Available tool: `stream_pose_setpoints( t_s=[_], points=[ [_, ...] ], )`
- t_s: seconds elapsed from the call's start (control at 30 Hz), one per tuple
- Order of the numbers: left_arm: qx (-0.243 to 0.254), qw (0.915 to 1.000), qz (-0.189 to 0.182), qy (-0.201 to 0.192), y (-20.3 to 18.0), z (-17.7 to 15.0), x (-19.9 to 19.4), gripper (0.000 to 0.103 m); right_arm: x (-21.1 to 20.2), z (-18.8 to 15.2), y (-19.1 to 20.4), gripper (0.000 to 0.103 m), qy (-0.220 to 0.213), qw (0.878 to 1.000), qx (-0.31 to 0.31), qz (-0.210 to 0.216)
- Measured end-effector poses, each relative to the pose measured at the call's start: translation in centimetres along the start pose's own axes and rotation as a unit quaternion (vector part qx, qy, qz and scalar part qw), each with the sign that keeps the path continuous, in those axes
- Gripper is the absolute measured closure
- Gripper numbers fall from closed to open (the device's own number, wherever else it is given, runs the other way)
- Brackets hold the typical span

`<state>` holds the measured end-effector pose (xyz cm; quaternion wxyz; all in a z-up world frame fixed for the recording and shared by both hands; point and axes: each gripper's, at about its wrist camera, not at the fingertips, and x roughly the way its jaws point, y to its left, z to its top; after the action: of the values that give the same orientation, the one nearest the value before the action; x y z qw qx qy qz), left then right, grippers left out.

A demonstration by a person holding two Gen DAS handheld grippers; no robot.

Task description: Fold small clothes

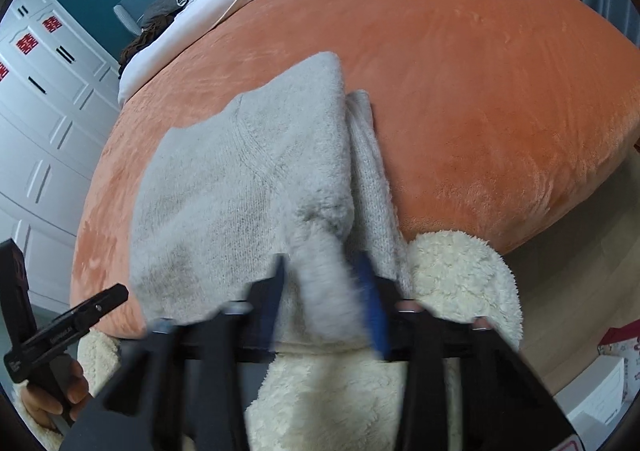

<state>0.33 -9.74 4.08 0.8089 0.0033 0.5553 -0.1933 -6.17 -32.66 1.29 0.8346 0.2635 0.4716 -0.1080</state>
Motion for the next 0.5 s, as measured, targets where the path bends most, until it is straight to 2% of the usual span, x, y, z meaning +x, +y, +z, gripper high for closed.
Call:
stream_pose_setpoints(
  t_s=[0.1, 0.2, 0.3, 0.4, 0.43, 0.5],
  points=[
    [-0.013, 0.9999, 0.001, -0.009, 0.7, -0.1, -0.6, 0.028, -0.7, 1.1, 2.8, 0.092, -0.004, 0.999, -0.017, 0.036],
    [-0.038, 0.9991, 0.006, -0.017, 2.2, -0.2, -1.4, 0.028, -3.0, 3.2, 8.5, 0.093, -0.025, 0.993, -0.068, 0.093],
    [-0.059, 0.9978, 0.011, -0.03, 3.7, -0.4, -2.8, 0.028, -7.6, 5.7, 13.5, 0.094, -0.074, 0.974, -0.097, 0.189],
    [-0.062, 0.9969, 0.015, -0.046, 4.5, -0.6, -4.2, 0.027, -11.1, 6.6, 14.1, 0.094, -0.104, 0.959, -0.089, 0.249],
    [-0.062, 0.9967, 0.018, -0.049, 4.7, -0.7, -4.4, 0.025, -11.7, 6.3, 13.5, 0.095, -0.115, 0.959, -0.09, 0.242],
    [-0.068, 0.9964, 0.019, -0.048, 5.3, -0.8, -4.3, 0.024, -11.0, 5.0, 11.4, 0.095, -0.119, 0.972, -0.094, 0.18]
  ],
)
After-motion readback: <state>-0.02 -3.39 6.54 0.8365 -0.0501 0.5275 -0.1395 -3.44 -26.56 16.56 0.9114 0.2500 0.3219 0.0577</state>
